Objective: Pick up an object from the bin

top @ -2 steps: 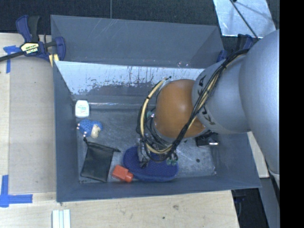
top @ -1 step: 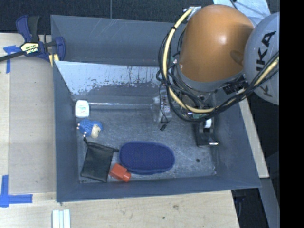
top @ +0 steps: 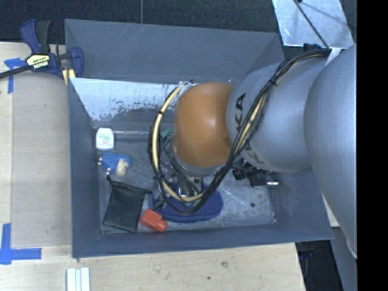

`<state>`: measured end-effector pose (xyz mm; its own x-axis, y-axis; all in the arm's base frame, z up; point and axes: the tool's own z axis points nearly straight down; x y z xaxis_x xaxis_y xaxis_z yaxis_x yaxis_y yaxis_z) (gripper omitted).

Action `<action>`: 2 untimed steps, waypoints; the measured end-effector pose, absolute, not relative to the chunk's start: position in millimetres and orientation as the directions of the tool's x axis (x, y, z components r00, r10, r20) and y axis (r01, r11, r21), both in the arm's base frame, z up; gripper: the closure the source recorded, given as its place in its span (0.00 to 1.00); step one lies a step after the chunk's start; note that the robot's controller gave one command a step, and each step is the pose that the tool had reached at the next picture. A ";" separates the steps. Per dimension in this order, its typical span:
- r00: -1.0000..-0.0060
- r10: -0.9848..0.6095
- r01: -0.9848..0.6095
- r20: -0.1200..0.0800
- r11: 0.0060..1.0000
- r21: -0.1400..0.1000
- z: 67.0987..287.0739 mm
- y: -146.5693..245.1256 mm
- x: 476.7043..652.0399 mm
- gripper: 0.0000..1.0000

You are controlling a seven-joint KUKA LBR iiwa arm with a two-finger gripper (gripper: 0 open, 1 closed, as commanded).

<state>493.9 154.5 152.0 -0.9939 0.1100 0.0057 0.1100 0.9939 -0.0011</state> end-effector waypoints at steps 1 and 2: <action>-0.991 0.137 0.137 0.003 0.991 -0.002 94.8 151.0 491.2 1.00; -0.990 0.140 0.140 -0.010 0.990 0.005 218.6 165.5 492.4 1.00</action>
Offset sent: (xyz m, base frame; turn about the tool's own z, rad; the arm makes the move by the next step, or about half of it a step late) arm -0.0018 -0.0030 -0.0538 0.0298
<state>492.4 165.5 218.6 -0.9901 0.1399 -0.0101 0.1398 0.9902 0.0051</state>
